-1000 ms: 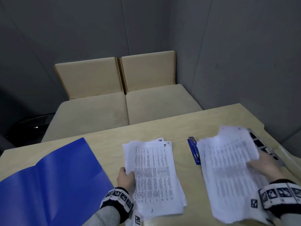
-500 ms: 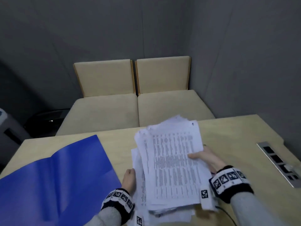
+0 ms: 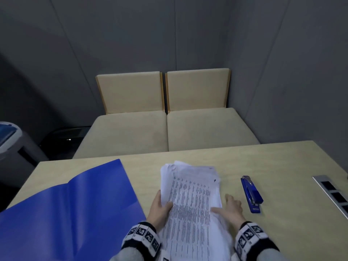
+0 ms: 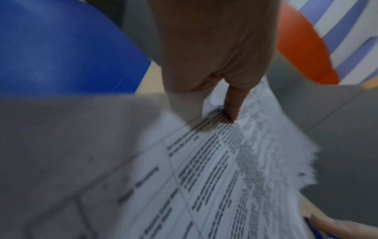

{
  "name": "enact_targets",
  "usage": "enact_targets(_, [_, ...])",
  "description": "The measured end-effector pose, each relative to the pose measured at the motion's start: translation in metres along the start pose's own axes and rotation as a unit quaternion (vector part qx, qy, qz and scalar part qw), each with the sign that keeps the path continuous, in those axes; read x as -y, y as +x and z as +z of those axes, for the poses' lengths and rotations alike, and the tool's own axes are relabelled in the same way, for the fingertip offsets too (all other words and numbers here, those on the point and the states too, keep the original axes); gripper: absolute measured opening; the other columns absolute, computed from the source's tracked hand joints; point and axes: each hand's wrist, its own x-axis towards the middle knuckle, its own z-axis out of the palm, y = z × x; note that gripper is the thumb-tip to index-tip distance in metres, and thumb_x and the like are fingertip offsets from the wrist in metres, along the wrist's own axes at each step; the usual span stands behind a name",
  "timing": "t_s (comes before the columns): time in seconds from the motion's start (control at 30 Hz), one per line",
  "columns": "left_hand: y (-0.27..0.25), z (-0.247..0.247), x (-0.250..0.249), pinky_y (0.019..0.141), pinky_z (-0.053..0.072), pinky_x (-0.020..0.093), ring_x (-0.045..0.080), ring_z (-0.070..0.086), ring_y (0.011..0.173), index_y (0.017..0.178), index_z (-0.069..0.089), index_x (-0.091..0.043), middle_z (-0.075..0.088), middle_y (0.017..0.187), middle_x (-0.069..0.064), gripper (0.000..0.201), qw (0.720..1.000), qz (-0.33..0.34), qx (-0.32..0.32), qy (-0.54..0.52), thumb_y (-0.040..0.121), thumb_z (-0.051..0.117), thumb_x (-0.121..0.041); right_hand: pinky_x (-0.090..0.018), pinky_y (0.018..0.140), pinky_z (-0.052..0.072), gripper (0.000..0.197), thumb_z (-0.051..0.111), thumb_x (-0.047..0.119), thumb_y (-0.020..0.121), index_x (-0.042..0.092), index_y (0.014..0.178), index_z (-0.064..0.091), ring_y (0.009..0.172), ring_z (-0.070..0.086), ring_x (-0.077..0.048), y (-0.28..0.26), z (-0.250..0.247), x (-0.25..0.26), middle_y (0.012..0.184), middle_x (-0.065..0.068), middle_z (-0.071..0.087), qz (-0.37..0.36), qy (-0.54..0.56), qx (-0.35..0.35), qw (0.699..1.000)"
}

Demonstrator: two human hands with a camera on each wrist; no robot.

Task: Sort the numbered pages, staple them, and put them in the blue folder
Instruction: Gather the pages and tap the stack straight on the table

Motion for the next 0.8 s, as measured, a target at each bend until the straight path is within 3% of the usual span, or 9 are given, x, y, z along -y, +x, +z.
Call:
enact_targets(0.07, [-0.012,-0.004,-0.034,0.066,0.054,0.03,0.023,0.069,0.084,0.121,0.05,-0.018,0.067,0.105,0.013,0.04,0.997,0.047,0.036,-0.055,0.089,0.053,0.006,-0.045,0.107,0.038,0.107,0.089,0.026,0.06,0.013,0.145,0.027,0.13,0.044,-0.032,-0.002,-0.026,0.003,0.146,-0.014,0.037,-0.022,0.23,0.071,0.97])
enact_targets(0.13, [-0.022,-0.008,-0.072,0.068,0.055,0.025,0.019,0.069,0.092,0.119,0.052,-0.015,0.068,0.109,0.01,0.035,0.99,0.109,0.05,-0.073,0.088,0.058,0.0,-0.045,0.094,0.05,0.1,0.093,0.021,0.052,0.009,0.137,0.042,0.112,0.061,-0.031,-0.009,-0.052,0.019,0.129,-0.014,0.06,-0.07,0.401,0.163,0.899])
enact_targets(0.2, [-0.028,-0.007,-0.102,0.072,0.054,0.021,0.014,0.067,0.098,0.117,0.054,-0.018,0.069,0.11,0.002,0.034,0.98,0.188,0.03,-0.051,0.085,0.066,-0.018,-0.041,0.087,0.052,0.069,0.084,0.012,0.066,0.006,0.128,0.054,0.108,0.064,-0.032,-0.023,-0.074,0.05,0.12,-0.016,0.065,-0.156,0.431,0.198,0.866])
enact_targets(0.27, [-0.031,-0.001,-0.117,0.077,0.053,0.02,0.008,0.065,0.101,0.118,0.053,-0.02,0.068,0.108,-0.006,0.041,0.965,0.259,-0.025,-0.024,0.081,0.067,-0.031,-0.046,0.097,0.045,0.049,0.074,0.002,0.076,0.003,0.123,0.059,0.114,0.059,-0.036,-0.039,-0.09,0.082,0.121,-0.019,0.064,-0.232,0.432,0.178,0.854])
enact_targets(0.4, [-0.038,0.019,-0.127,0.079,0.048,0.01,-0.005,0.06,0.097,0.121,0.05,-0.02,0.063,0.103,-0.018,0.037,0.929,0.332,-0.162,0.014,0.088,0.062,-0.008,-0.045,0.095,0.047,0.036,0.072,0.004,0.077,0.007,0.112,0.067,0.109,0.062,-0.033,-0.061,-0.098,0.113,0.115,-0.017,0.067,-0.318,0.438,0.099,0.835])
enact_targets(0.53, [-0.039,0.021,-0.117,0.087,0.053,0.026,0.005,0.061,0.105,0.123,0.05,-0.023,0.065,0.112,-0.007,0.047,0.95,0.27,-0.153,-0.044,0.082,0.071,-0.012,-0.039,0.097,0.047,0.05,0.082,0.017,0.063,0.012,0.112,0.068,0.114,0.059,-0.027,-0.063,-0.087,0.105,0.117,-0.009,0.067,-0.309,0.42,0.065,0.851])
enact_targets(0.63, [-0.029,0.017,-0.104,0.089,0.053,0.037,0.012,0.06,0.109,0.119,0.051,-0.027,0.064,0.115,-0.003,0.047,0.964,0.226,-0.128,-0.049,0.081,0.071,-0.01,-0.025,0.089,0.049,0.06,0.086,0.034,0.055,0.012,0.109,0.068,0.11,0.062,-0.02,-0.064,-0.073,0.1,0.111,-0.006,0.07,-0.295,0.419,0.058,0.857])
enact_targets(0.73, [-0.018,0.017,-0.098,0.092,0.052,0.044,0.018,0.061,0.108,0.121,0.053,-0.019,0.065,0.113,0.003,0.041,0.974,0.184,-0.125,-0.046,0.084,0.068,-0.011,-0.027,0.081,0.048,0.045,0.078,0.025,0.065,0.01,0.106,0.067,0.107,0.063,-0.027,-0.066,-0.061,0.102,0.105,-0.009,0.072,-0.25,0.46,0.058,0.85])
enact_targets(0.8, [-0.015,0.017,-0.101,0.089,0.052,0.044,0.021,0.062,0.101,0.107,0.058,-0.023,0.067,0.102,0.002,0.023,0.97,0.189,-0.15,-0.01,0.087,0.063,-0.012,-0.024,0.078,0.047,0.04,0.075,0.017,0.072,0.014,0.11,0.062,0.106,0.062,-0.026,-0.067,-0.061,0.105,0.111,-0.009,0.068,-0.241,0.434,0.01,0.868])
